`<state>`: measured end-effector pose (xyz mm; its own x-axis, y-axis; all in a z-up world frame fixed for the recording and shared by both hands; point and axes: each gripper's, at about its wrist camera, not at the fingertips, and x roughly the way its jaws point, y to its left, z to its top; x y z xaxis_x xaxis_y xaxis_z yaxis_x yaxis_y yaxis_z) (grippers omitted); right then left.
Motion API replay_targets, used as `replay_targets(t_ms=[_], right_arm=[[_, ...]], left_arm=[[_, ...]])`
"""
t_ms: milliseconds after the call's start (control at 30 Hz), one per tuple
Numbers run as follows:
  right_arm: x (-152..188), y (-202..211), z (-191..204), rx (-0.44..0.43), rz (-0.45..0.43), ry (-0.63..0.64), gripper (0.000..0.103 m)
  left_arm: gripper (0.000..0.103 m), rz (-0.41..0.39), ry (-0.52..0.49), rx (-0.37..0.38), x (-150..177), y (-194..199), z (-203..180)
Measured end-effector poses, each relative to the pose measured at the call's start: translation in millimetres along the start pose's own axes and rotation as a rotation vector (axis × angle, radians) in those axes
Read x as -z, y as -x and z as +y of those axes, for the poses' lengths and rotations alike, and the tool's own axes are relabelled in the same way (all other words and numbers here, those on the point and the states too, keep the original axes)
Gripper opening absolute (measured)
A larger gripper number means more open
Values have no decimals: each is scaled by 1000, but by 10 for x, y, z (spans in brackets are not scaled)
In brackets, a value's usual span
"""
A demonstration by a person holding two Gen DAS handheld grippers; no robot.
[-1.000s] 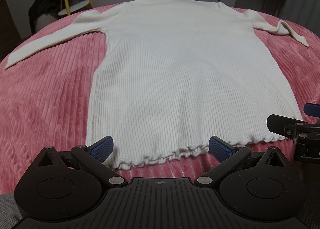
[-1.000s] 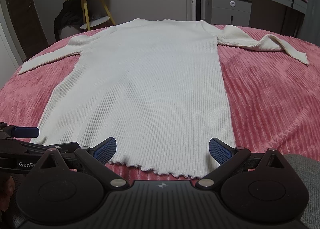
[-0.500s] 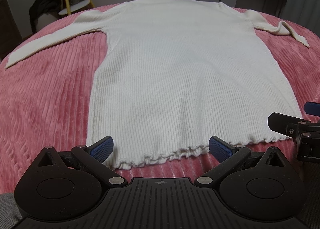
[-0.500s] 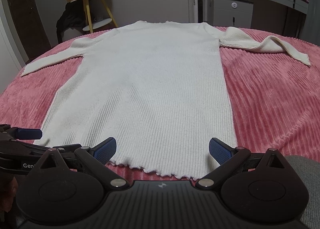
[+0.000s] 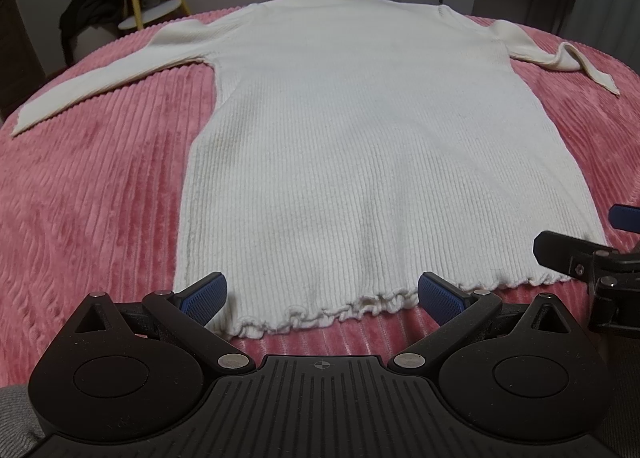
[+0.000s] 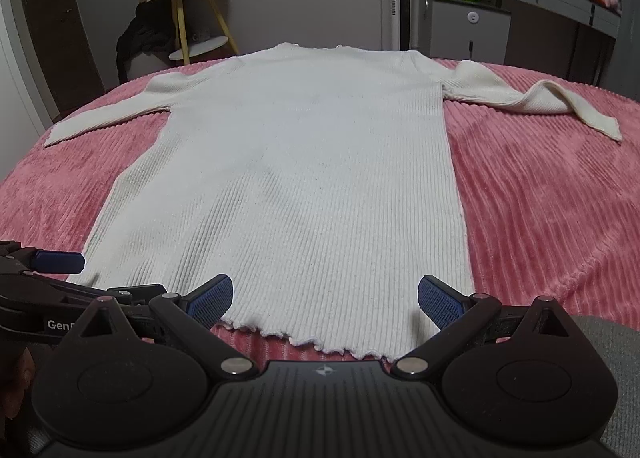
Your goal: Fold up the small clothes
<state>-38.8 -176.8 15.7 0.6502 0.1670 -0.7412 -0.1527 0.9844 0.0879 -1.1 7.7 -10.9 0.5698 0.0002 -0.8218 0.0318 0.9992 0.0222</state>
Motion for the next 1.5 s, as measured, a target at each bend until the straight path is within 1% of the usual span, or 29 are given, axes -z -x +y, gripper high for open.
replay_targets(t_ms=[200,333,433,533,567,633,733,800,867,900,967,1000,1067,1133,1167,1200,1233,1267,1333,1367,1433,1500], right_arm=[[-12,7,-49,-36,-12,-26,99],[-35,-1,-134,-129,-36,-59,99],[-70,-67,-215,-195,-3,-109,99],[-138,-104,-326,-231,17,-167,99],[-180,-106,-381,-243,18,-190,99],[-272,-100,-540,-252,-18,-235,99],[-452,-92,-935,-207,-121,-318,99],[-567,-125,-1328,-184,-192,-418,99],[-627,-200,-1785,-175,-260,-564,99],[-642,-271,-2067,-166,-288,-658,99],[-643,-413,-2551,-133,-323,-807,99],[-648,-486,-2766,-113,-333,-858,99],[-649,-629,-3137,-66,-346,-928,99],[-671,-750,-3463,-14,-354,-965,93],[-682,-825,-3629,14,-359,-985,85],[-694,-897,-3781,36,-362,-1010,78],[-706,-972,-3923,58,-366,-1039,73],[-718,-1056,-4065,73,-371,-1071,64],[-747,-1223,-4290,77,-374,-1134,63],[-751,-1295,-4394,71,-401,-1166,63],[-845,-1409,-4506,86,-428,-1178,63],[-957,-1533,-4590,107,-430,-1172,63]], left_arm=[[103,0,17,-10,-37,36,10],[103,8,8,-23,-59,24,-25],[103,15,4,-31,-85,14,-37],[103,30,7,-27,-164,5,-28],[103,26,8,-21,-210,8,-28],[103,16,9,-15,-351,4,-46],[103,-23,23,-20,-670,-72,-104],[103,-46,35,-37,-908,-183,-164],[103,-67,49,-52,-1130,-363,-231],[103,-68,62,-63,-1223,-475,-259],[103,-72,90,-78,-1371,-722,-299],[103,-77,102,-93,-1417,-854,-317],[103,-81,105,-107,-1440,-1073,-319],[103,-96,111,-123,-1398,-1235,-294],[103,-120,119,-133,-1375,-1277,-278],[103,-164,123,-135,-1345,-1287,-266],[103,-208,119,-137,-1323,-1287,-264],[103,-237,110,-140,-1319,-1300,-268],[103,-262,107,-147,-1316,-1356,-277],[103,-276,111,-144,-1302,-1380,-271],[103,-308,115,-134,-1268,-1408,-258],[103,-321,121,-122,-1256,-1423,-245]])
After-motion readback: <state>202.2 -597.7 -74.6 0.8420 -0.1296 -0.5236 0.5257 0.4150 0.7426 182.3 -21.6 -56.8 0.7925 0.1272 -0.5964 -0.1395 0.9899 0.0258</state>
